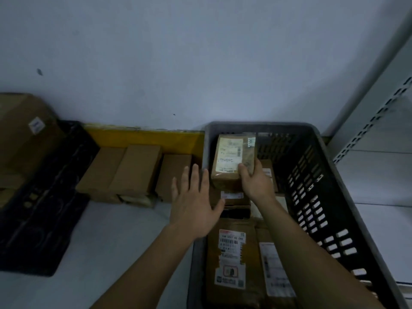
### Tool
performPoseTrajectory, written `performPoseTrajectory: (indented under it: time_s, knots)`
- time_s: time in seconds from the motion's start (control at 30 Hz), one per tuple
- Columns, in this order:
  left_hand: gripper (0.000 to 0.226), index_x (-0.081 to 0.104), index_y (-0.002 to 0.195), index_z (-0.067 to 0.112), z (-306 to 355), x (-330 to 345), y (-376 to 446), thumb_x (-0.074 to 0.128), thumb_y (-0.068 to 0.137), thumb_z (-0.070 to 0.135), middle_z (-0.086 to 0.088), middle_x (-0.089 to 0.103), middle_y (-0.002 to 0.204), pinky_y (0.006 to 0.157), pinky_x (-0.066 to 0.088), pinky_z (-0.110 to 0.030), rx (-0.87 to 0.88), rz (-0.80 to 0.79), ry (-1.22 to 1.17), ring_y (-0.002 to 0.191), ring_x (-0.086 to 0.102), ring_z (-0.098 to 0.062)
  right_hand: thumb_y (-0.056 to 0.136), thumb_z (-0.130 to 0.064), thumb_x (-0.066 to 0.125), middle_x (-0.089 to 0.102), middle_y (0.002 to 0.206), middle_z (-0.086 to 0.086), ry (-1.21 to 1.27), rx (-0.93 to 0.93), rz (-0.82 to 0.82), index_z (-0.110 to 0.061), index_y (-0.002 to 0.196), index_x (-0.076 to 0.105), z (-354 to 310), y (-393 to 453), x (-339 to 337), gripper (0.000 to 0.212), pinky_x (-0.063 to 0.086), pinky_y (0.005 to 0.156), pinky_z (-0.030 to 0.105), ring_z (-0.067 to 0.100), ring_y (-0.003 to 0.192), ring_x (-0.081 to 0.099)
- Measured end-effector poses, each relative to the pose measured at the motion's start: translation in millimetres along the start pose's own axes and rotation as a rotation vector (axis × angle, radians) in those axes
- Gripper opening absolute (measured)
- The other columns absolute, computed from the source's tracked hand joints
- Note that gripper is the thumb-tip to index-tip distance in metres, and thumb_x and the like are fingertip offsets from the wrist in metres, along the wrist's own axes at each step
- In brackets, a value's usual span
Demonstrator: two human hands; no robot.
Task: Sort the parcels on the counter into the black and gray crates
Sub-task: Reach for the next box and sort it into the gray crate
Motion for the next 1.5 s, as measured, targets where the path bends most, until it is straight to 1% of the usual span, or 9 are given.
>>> performPoseTrajectory:
  time_s: [0.23,0.33,0.4,0.53,0.77,0.97,1.13,1.3,1.5]
  knots:
    - [0.093,-0.015,0.170,0.027,-1.4,3.7,-2.1,0.021,0.099,0.076,-0.006,-0.017,0.179,0.130,-0.007,-0.062,-0.023,0.001,-0.007,0.163,-0.021,-0.029,0.102,-0.078,0.032,0.071,0.131,0.022,-0.266,0.028,-0.040,-0.025,0.164,0.033,11.7,25.9,20.6,0.082,0.056,0.093,0.050,0.043,0.116,0.068]
    - [0.093,-0.015,0.169,0.026,-2.1,3.7,-1.4,0.023,0.099,0.075,-0.006,-0.016,0.179,0.130,-0.006,-0.062,-0.033,-0.001,-0.009,0.163,-0.020,-0.030,0.098,-0.085,0.026,0.067,0.136,0.022,-0.322,0.039,-0.082,-0.027,0.165,0.028,12.7,30.0,20.2,0.089,0.054,0.098,0.051,0.043,0.122,0.064]
    - [0.093,-0.014,0.169,0.026,-1.4,2.8,-0.8,0.024,0.099,0.074,-0.007,-0.015,0.179,0.129,-0.006,-0.062,-0.038,0.004,-0.003,0.163,-0.019,-0.030,0.095,-0.089,0.023,0.061,0.146,0.024,-0.363,0.048,-0.108,-0.028,0.167,0.026,9.7,29.9,17.9,0.094,0.049,0.107,0.054,0.044,0.134,0.056]
    - [0.092,-0.009,0.171,0.024,-1.9,-0.4,-3.9,0.021,0.100,0.075,-0.008,-0.014,0.179,0.128,-0.005,-0.065,-0.083,0.009,0.008,0.163,-0.018,-0.031,0.091,-0.094,0.019,0.030,0.171,0.022,-0.487,0.030,-0.098,-0.026,0.171,0.015,-2.7,21.5,5.8,0.105,0.026,0.123,0.062,0.044,0.159,0.023]
    - [0.091,-0.002,0.172,0.025,-25.9,-21.5,-10.1,0.004,0.099,0.079,-0.007,-0.011,0.180,0.129,-0.005,-0.066,-0.118,0.068,-0.009,0.164,-0.016,-0.030,0.104,-0.076,0.027,0.027,0.173,0.019,-0.501,-0.175,0.110,-0.023,0.168,0.028,-35.8,1.9,-26.9,0.083,0.024,0.127,0.061,0.040,0.161,0.017]
    - [0.090,0.001,0.172,0.022,-89.1,-21.3,-18.2,0.013,0.101,0.076,-0.011,-0.008,0.179,0.128,-0.001,-0.068,-0.206,0.054,0.046,0.164,-0.012,-0.035,0.108,-0.062,0.041,0.031,0.173,0.017,-0.461,-0.414,0.215,-0.021,0.166,0.039,-99.7,-42.6,-12.9,0.071,0.023,0.130,0.055,0.037,0.162,0.020]
    - [0.090,0.007,0.172,0.022,-141.8,-14.5,-25.5,0.021,0.102,0.075,-0.014,-0.004,0.179,0.127,0.002,-0.070,-0.218,0.046,0.046,0.164,-0.008,-0.037,0.108,-0.065,0.038,0.029,0.175,0.017,-0.503,-0.517,0.225,-0.021,0.167,0.037,-151.6,-76.3,28.7,0.073,0.020,0.132,0.056,0.037,0.164,0.017]
    - [0.090,0.009,0.172,0.020,-192.6,-11.3,-37.2,0.023,0.101,0.075,-0.015,-0.002,0.179,0.127,0.003,-0.069,-0.173,0.026,0.057,0.164,-0.006,-0.040,0.108,-0.067,0.034,0.024,0.176,0.017,-0.588,-0.441,0.131,-0.024,0.169,0.030,-168.3,-98.1,94.6,0.075,0.019,0.132,0.056,0.038,0.165,0.012]
    - [0.089,0.005,0.172,0.019,-239.3,-4.0,-37.2,0.020,0.104,0.073,-0.014,-0.008,0.179,0.128,-0.003,-0.067,-0.125,-0.016,0.057,0.163,-0.014,-0.039,0.106,-0.070,0.030,0.010,0.179,0.015,-0.709,-0.184,-0.065,-0.027,0.172,0.013,-135.1,-114.1,172.6,0.080,0.016,0.132,0.059,0.039,0.165,0.006]
Point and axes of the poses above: each hand's wrist, its own y-axis towards the middle knuckle, its own x-axis out of the palm, z = x × y, the point moved 4 cm from there along y, towards the middle knuckle
